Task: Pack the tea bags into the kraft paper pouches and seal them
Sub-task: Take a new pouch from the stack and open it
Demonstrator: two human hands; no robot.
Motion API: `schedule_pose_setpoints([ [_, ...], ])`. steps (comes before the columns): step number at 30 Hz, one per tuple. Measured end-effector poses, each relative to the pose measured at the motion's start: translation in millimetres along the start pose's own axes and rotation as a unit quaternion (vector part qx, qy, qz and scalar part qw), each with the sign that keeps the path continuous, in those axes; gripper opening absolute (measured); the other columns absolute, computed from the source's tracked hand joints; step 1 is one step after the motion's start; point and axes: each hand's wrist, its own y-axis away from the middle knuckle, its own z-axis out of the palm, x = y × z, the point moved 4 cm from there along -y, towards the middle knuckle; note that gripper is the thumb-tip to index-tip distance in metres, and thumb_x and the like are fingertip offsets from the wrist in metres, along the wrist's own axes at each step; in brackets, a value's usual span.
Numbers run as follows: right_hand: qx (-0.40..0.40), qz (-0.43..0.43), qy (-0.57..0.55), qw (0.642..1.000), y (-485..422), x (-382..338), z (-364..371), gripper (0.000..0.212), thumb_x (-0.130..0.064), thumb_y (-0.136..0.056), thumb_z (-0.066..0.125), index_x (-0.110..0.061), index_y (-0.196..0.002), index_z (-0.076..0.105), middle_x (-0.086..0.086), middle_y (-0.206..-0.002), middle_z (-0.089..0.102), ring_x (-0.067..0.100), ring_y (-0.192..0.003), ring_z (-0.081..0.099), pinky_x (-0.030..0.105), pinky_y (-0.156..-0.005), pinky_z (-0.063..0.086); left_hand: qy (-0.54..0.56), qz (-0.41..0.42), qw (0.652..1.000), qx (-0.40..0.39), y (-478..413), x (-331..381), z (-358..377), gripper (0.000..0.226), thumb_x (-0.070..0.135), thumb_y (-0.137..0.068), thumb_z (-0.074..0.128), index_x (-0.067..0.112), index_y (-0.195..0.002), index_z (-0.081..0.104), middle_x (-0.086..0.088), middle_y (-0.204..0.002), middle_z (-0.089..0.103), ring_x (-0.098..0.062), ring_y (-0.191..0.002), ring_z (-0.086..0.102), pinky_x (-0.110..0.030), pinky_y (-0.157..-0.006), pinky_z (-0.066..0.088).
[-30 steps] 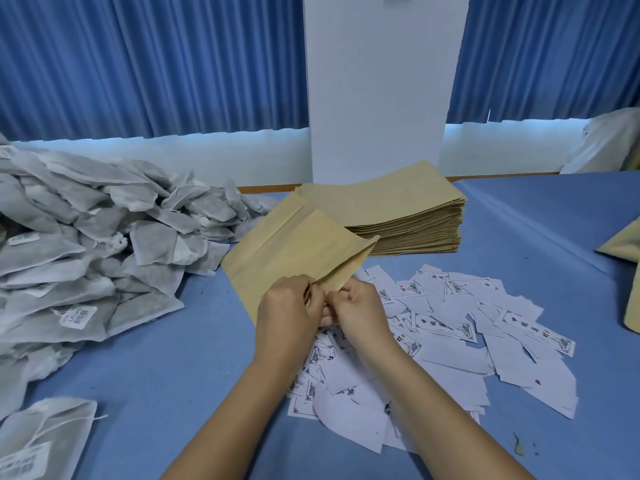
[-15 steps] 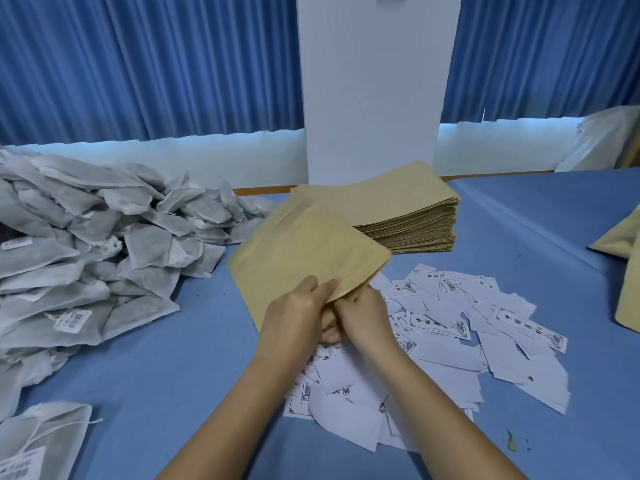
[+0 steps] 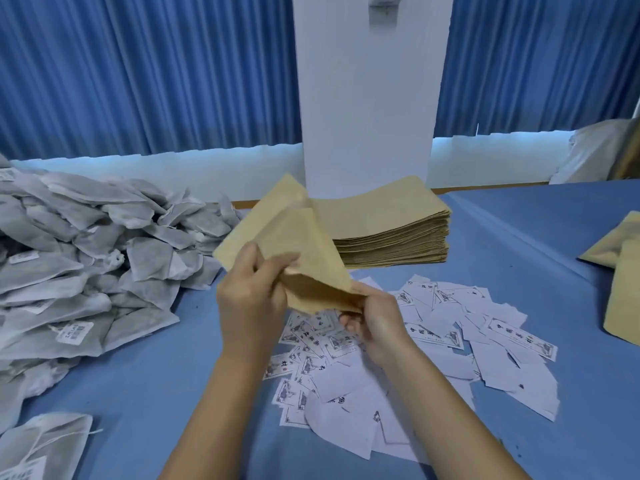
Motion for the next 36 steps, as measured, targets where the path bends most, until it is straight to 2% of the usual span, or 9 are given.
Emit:
schedule_pose_setpoints([
  [3, 0.006, -0.013, -0.058, 0.998, -1.9, -5.2, 0.5, 0.033, 0.015, -0.089, 0.032, 0.0, -0.087, 0.061, 0.007, -0.047, 0.057, 0.014, -0.036, 0.046, 0.02, -0.036, 0.034, 0.028, 0.043, 0.999, -0.018, -4.6, 12.6, 9.9, 0.037, -0.012, -0.069, 0.046, 0.005, -0.083, 0.076, -0.007, -0.062, 0.036, -0.013, -0.058, 0.031, -0.022, -0.047, 0.025],
  [6, 0.024, -0.07, -0.121, 0.99, -8.3, -21.5, -1.2, 0.031, 0.015, -0.088, 0.029, -0.001, -0.08, 0.054, 0.004, -0.048, 0.056, 0.014, -0.041, 0.047, 0.023, -0.04, 0.038, 0.105, 0.133, 0.974, -0.153, 1.3, 22.8, 36.9, 0.036, 0.008, -0.084, 0.045, 0.011, -0.11, 0.071, -0.003, -0.077, 0.04, -0.014, -0.062, 0.04, -0.024, -0.052, 0.039],
  [11, 0.139, -0.13, -0.127, 0.973, -32.8, -52.7, -7.5, 0.022, 0.009, -0.091, 0.033, -0.001, -0.083, 0.051, 0.007, -0.045, 0.06, 0.016, -0.034, 0.051, 0.021, -0.034, 0.038, 0.207, -0.017, 0.972, -0.111, -13.9, -28.9, 62.3, 0.032, 0.018, -0.093, 0.042, 0.016, -0.122, 0.054, 0.004, -0.091, 0.048, -0.003, -0.084, 0.049, -0.013, -0.076, 0.039],
  [13, 0.178, -0.137, -0.138, 0.965, -49.7, -59.8, -7.6, 0.023, 0.005, -0.095, 0.032, -0.007, -0.081, 0.046, 0.009, -0.05, 0.06, 0.016, -0.032, 0.052, 0.02, -0.033, 0.038, 0.137, -0.089, 0.982, -0.096, -19.7, -68.0, 81.8, 0.025, 0.01, -0.093, 0.045, 0.011, -0.115, 0.057, -0.003, -0.097, 0.053, -0.004, -0.086, 0.05, -0.021, -0.077, 0.043],
  [16, 0.204, -0.151, -0.149, 0.956, -75.0, -63.4, -7.0, 0.026, 0.005, -0.095, 0.029, -0.011, -0.078, 0.041, 0.01, -0.053, 0.058, 0.015, -0.032, 0.053, 0.021, -0.033, 0.039, -0.055, -0.138, 0.963, -0.226, -24.6, -127.3, 123.0, 0.041, 0.005, -0.088, 0.052, 0.012, -0.129, 0.051, -0.011, -0.125, 0.046, -0.024, -0.109, 0.049, -0.037, -0.083, 0.046],
  [21, 0.18, -0.194, -0.161, 0.951, -106.4, -59.4, -4.0, 0.02, 0.001, -0.098, 0.039, -0.008, -0.081, 0.045, 0.012, -0.058, 0.06, 0.016, -0.035, 0.056, 0.02, -0.035, 0.041, -0.374, 0.006, 0.846, -0.379, -36.2, -191.8, 177.2, 0.078, 0.026, -0.085, 0.062, 0.032, -0.149, 0.017, -0.017, -0.154, 0.012, -0.041, -0.142, 0.009, -0.053, -0.114, 0.013],
  [25, 0.164, -0.204, -0.129, 0.956, -117.5, -43.8, -14.0, 0.023, 0.004, -0.094, 0.041, -0.004, -0.075, 0.05, 0.005, -0.045, 0.06, 0.018, -0.036, 0.056, 0.019, -0.035, 0.04, -0.474, 0.05, 0.762, -0.438, -61.6, -215.7, 216.1, 0.094, 0.042, -0.087, 0.062, 0.034, -0.151, -0.006, -0.015, -0.159, -0.011, -0.045, -0.143, -0.011, -0.064, -0.112, 0.007],
  [30, 0.157, -0.227, -0.107, 0.955, -131.5, -36.1, -24.2, 0.023, 0.003, -0.093, 0.042, -0.001, -0.074, 0.055, 0.008, -0.05, 0.062, 0.02, -0.041, 0.058, 0.02, -0.037, 0.041, -0.417, -0.024, 0.746, -0.519, -76.7, -244.4, 250.1, 0.091, 0.049, -0.08, 0.067, 0.036, -0.15, 0.01, -0.007, -0.158, 0.007, -0.041, -0.141, 0.015, -0.055, -0.104, 0.03],
  [36, 0.149, -0.241, -0.085, 0.955, -138.6, -31.3, -24.3, 0.027, 0.005, -0.089, 0.039, -0.002, -0.07, 0.057, 0.009, -0.051, 0.061, 0.023, -0.041, 0.056, 0.021, -0.038, 0.04, -0.411, -0.058, 0.689, -0.595, -82.0, -242.2, 262.8, 0.049, 0.035, -0.086, 0.053, 0.028, -0.132, 0.04, -0.004, -0.123, 0.054, -0.031, -0.125, 0.041, -0.036, -0.083, 0.047],
])
